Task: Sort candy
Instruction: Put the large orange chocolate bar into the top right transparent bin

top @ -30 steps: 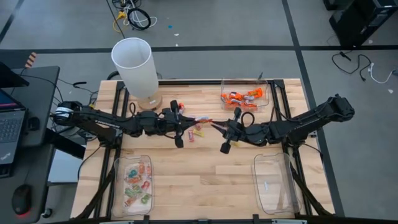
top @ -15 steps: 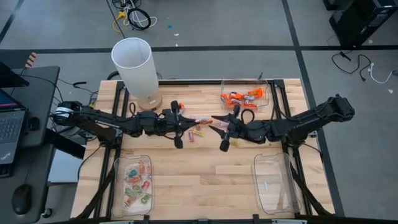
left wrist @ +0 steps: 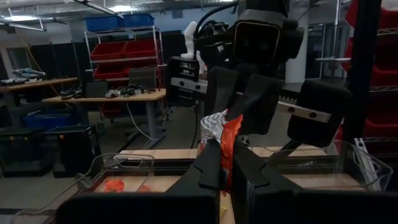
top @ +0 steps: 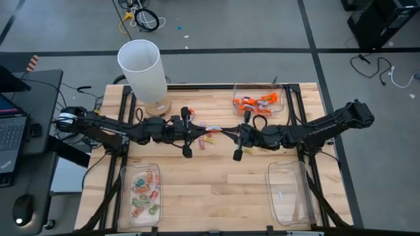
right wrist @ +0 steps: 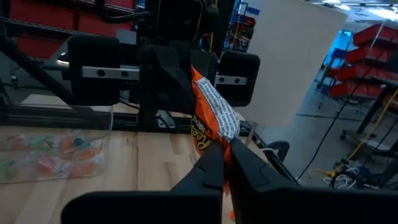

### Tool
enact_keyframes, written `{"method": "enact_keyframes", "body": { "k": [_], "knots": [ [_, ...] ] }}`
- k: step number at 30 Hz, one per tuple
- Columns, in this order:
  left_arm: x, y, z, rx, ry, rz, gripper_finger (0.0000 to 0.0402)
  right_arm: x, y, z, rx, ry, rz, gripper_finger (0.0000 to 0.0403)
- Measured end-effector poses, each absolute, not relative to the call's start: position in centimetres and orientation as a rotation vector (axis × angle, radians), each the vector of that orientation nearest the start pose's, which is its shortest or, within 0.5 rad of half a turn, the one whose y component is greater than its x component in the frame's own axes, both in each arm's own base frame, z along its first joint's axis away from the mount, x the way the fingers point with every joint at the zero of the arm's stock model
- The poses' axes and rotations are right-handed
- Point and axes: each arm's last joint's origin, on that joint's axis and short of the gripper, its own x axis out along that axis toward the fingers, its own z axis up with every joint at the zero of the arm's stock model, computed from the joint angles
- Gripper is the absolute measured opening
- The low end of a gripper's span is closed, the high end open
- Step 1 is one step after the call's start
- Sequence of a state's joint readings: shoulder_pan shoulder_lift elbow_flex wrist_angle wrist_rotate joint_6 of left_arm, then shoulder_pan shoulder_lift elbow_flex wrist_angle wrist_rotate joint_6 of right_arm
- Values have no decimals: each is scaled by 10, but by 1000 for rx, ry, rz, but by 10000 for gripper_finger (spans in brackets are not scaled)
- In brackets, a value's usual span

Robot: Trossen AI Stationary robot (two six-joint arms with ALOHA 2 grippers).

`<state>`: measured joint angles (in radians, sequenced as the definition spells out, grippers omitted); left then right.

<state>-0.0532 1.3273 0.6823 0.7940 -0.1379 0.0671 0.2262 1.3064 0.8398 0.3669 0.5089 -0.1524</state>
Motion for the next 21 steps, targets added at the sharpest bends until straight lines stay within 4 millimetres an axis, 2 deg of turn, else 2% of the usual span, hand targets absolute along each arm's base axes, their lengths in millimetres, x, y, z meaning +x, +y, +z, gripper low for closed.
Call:
{"method": "enact_keyframes", "body": {
  "k": [12,21],
  "knots": [
    [283,-12,276,-13,-164,43,10,281,67,294,-213,96,-276,0],
    [284,-13,273,-97,-138,18,20,280,69,294,-187,96,-295,0]
  ]
}}
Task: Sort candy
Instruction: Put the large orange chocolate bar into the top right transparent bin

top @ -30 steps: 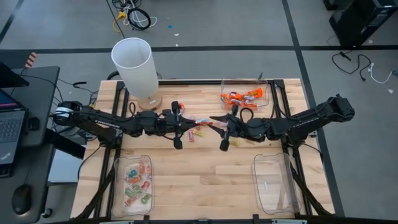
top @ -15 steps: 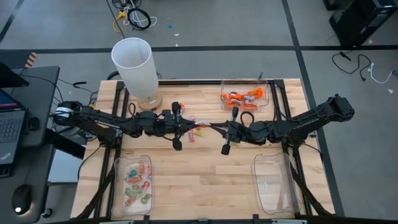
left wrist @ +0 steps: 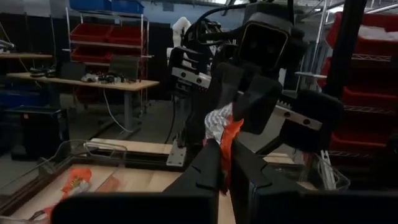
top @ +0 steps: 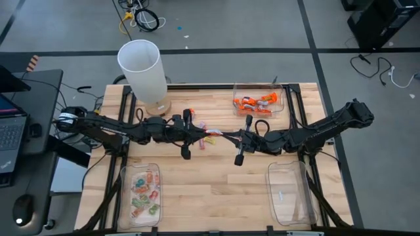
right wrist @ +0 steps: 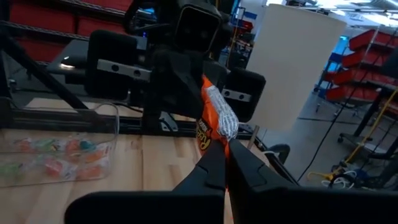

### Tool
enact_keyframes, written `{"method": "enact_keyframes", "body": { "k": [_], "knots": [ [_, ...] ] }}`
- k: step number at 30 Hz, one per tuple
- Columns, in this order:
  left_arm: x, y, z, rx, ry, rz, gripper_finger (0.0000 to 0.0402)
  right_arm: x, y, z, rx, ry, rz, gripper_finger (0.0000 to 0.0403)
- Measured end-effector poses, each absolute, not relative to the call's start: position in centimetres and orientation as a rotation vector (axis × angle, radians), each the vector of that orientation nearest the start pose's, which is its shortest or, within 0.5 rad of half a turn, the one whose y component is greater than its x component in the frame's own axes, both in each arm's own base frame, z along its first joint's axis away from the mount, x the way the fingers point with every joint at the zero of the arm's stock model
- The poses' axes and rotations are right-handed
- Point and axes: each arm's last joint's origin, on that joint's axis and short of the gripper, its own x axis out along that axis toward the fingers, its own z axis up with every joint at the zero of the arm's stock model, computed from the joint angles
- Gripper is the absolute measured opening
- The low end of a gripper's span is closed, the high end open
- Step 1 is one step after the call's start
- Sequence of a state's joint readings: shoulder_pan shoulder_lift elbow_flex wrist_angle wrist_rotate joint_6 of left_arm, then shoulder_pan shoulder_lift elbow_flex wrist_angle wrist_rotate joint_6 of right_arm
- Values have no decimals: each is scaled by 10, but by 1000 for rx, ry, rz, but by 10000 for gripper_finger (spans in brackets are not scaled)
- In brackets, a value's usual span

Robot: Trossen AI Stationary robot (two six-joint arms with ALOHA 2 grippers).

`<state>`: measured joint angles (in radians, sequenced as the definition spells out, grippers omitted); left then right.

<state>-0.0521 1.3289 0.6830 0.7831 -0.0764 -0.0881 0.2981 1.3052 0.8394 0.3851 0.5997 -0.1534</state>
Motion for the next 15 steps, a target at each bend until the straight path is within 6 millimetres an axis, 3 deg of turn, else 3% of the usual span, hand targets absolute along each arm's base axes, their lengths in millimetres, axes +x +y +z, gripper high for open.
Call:
{"method": "enact_keyframes", "body": {
  "k": [15],
  "knots": [
    [285,-13,263,-80,-33,22,126,267,57,304,-87,101,-392,0]
  ]
}}
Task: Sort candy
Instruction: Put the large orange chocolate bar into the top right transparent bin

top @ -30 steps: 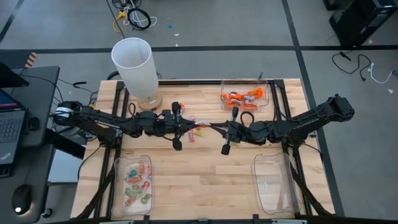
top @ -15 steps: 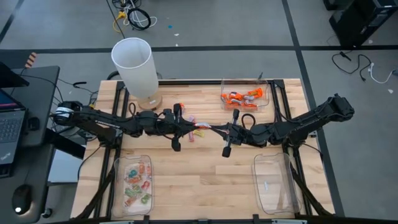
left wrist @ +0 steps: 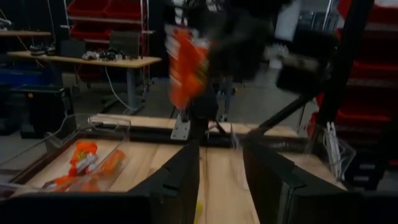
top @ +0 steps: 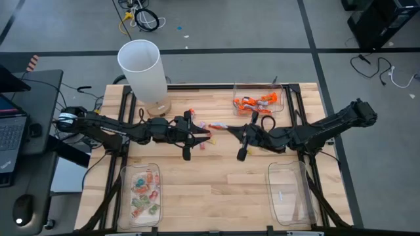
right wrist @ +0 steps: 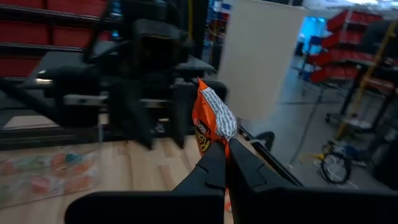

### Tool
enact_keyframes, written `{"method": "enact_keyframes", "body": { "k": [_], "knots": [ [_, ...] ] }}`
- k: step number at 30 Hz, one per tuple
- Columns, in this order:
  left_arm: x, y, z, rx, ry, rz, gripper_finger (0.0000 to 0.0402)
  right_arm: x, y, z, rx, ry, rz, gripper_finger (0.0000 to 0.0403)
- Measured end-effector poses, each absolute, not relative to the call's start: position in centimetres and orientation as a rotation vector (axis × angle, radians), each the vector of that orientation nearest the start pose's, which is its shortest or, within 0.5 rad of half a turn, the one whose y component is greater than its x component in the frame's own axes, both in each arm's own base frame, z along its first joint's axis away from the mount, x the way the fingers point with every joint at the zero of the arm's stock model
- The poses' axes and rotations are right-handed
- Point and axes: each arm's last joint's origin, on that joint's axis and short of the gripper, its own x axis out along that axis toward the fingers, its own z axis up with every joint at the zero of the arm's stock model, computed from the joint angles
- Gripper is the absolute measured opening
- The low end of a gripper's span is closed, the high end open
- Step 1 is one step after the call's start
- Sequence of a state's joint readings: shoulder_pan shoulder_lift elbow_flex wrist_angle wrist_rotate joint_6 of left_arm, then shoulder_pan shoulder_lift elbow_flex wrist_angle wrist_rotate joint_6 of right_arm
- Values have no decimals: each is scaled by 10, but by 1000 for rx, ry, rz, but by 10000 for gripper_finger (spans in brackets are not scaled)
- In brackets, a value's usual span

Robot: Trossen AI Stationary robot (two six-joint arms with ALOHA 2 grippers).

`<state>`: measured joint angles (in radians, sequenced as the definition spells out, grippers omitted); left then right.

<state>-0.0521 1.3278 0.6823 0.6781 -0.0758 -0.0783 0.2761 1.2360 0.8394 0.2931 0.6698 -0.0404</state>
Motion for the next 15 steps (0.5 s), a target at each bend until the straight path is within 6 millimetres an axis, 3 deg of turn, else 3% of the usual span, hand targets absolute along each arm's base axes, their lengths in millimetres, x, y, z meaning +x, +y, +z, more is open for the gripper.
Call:
{"method": "enact_keyframes", "body": {
  "k": [5,15],
  "knots": [
    [285,-13,257,-49,37,25,136,247,35,316,-22,123,-466,0],
    [284,-13,255,-1,50,15,137,203,-39,327,174,284,-672,0]
  ]
}}
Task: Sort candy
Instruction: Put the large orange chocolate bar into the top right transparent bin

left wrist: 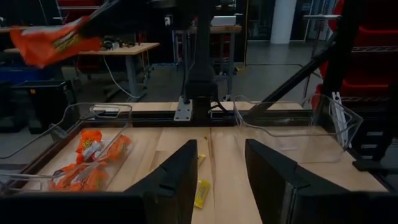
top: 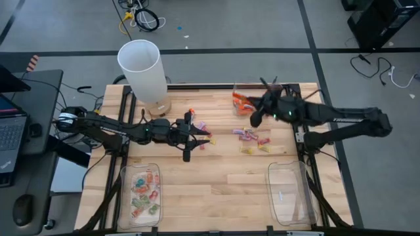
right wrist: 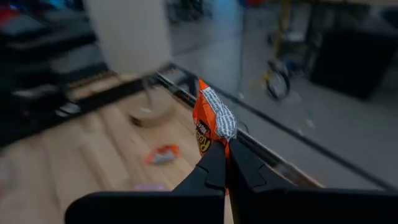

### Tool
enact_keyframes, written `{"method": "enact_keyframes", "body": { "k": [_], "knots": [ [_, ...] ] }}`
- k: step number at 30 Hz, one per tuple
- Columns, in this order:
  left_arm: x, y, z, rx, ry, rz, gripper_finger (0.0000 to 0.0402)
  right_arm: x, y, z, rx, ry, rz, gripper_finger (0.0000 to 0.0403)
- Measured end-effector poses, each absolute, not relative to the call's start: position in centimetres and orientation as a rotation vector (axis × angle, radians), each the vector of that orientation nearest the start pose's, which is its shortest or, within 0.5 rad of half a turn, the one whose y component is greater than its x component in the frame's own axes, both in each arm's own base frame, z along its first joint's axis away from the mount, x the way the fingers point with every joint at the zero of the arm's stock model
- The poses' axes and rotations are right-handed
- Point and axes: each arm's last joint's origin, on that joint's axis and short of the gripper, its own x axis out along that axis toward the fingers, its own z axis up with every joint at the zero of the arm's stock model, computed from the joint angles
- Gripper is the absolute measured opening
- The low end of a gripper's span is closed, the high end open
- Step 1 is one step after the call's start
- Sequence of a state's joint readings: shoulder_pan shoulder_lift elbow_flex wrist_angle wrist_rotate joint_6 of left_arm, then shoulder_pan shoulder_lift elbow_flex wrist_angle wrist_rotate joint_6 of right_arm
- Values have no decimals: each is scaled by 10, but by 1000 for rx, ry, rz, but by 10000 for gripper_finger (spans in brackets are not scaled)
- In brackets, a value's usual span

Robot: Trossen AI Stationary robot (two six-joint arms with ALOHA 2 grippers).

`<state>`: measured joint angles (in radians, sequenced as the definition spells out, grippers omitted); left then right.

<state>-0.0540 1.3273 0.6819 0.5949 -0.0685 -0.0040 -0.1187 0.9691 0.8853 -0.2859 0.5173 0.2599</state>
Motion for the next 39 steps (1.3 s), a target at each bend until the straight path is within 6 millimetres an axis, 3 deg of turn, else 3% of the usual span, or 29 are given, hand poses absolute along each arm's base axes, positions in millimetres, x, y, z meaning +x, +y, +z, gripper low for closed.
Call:
{"method": "enact_keyframes", "body": {
  "k": [10,23,31,39],
  "knots": [
    [284,-13,251,2,96,14,137,183,-100,318,381,421,-708,0],
    [284,-13,251,-1,100,15,137,163,-164,269,673,705,-789,0],
    [284,-13,251,-1,100,15,137,169,-193,231,761,849,-791,0],
    [284,-13,247,3,133,15,137,174,-205,205,779,956,-759,1]
  ]
}}
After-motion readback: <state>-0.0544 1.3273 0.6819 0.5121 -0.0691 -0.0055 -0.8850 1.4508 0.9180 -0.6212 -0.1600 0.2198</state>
